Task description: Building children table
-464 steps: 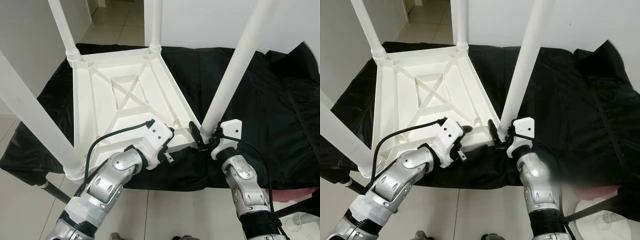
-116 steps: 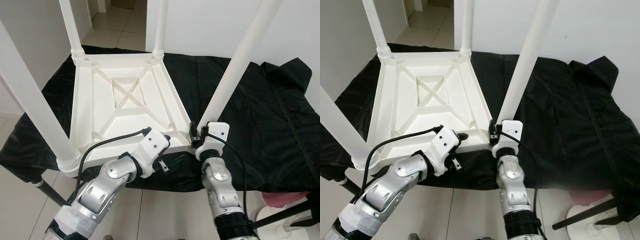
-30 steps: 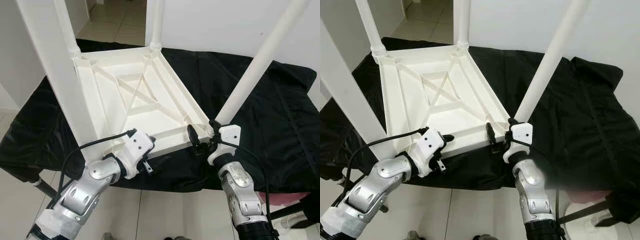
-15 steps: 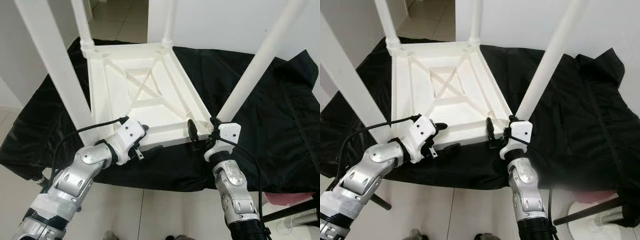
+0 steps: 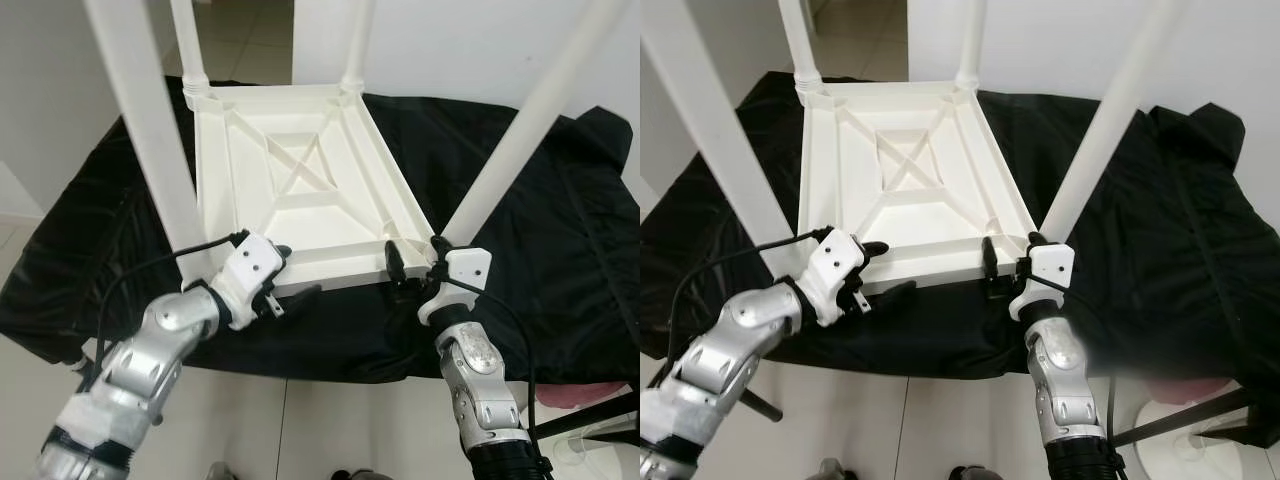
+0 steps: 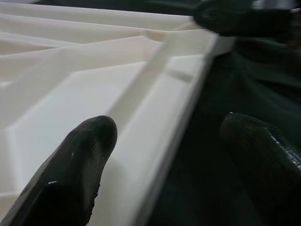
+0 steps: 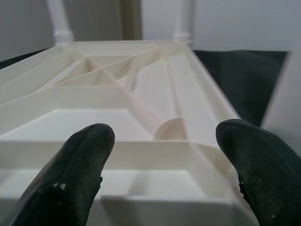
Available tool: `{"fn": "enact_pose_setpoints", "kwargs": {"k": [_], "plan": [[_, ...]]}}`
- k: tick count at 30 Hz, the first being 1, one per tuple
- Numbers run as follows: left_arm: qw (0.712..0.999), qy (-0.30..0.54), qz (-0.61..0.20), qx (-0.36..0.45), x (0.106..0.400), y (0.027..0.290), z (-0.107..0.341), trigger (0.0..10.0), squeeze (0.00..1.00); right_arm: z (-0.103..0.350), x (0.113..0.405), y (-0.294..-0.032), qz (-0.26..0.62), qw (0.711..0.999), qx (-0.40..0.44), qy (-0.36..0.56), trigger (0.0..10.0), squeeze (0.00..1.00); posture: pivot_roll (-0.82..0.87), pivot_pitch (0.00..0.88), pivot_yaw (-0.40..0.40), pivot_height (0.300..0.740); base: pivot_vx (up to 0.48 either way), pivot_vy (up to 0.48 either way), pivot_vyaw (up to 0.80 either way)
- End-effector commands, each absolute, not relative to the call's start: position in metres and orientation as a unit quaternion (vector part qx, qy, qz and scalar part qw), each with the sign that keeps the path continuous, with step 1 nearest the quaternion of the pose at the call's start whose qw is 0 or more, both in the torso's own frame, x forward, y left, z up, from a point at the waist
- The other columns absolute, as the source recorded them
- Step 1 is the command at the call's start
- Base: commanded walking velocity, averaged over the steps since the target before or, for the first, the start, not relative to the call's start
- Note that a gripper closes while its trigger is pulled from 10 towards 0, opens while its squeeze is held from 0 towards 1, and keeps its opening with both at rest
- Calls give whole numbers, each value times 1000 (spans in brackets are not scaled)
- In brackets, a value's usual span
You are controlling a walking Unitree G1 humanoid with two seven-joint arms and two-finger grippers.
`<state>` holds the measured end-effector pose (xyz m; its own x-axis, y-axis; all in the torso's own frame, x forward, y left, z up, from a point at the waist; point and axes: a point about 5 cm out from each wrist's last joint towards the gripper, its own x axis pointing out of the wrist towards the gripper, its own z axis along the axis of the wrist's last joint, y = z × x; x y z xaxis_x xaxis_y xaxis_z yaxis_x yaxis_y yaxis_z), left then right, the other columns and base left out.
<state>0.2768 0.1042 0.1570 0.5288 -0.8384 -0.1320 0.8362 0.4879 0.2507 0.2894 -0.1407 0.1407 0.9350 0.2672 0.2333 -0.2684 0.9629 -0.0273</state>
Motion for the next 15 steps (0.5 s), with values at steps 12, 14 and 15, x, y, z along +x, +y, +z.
{"fn": "enact_pose_setpoints", "kwargs": {"k": [12, 14, 15], "plan": [[821, 60, -558, 104, 223, 98, 137, 10000, 0, 140, 299, -137, 178, 979, -2, -102, 10000, 0, 12, 112, -56, 740, 0, 0, 0], [820, 70, -558, 109, 219, 103, 136, 10000, 0, 141, 300, -138, 179, 978, -2, -102, 10000, 0, 22, 111, -59, 740, 0, 0, 0], [818, 79, -558, 117, 215, 108, 134, 10000, 0, 141, 301, -139, 180, 978, -4, -103, 10000, 0, 25, 110, -59, 740, 0, 0, 0]]}}
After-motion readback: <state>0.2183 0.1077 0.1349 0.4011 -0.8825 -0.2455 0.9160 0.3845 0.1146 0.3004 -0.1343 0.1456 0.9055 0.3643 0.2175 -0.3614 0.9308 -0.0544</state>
